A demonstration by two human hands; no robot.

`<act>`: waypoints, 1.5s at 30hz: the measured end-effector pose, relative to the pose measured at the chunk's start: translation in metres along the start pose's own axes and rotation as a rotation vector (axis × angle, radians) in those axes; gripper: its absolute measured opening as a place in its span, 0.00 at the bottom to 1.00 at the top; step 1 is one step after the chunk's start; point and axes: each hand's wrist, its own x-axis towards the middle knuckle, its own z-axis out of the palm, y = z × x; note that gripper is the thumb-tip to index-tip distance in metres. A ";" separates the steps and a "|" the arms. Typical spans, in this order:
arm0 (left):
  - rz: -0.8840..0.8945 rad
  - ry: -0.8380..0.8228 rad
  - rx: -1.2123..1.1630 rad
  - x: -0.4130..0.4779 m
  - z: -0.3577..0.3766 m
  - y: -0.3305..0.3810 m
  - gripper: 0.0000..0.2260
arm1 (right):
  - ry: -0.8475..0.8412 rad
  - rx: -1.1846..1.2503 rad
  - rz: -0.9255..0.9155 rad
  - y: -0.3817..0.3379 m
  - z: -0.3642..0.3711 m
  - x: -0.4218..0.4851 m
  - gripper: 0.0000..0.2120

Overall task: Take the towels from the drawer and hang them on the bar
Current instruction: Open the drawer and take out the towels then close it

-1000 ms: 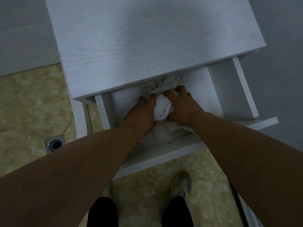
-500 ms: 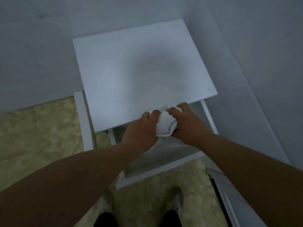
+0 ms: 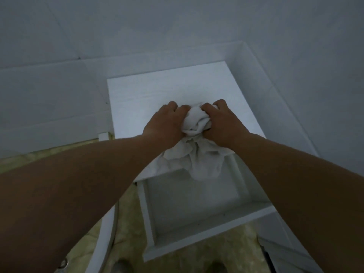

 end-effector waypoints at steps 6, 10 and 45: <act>-0.056 0.023 0.247 0.014 0.024 -0.012 0.31 | 0.105 -0.078 -0.031 0.008 0.025 0.016 0.27; -0.029 0.127 0.273 0.020 0.020 -0.011 0.31 | 0.224 -0.131 -0.085 0.004 0.020 0.030 0.25; -0.069 -0.259 0.350 -0.098 0.039 0.004 0.37 | -0.284 -0.067 0.126 -0.026 0.054 -0.128 0.50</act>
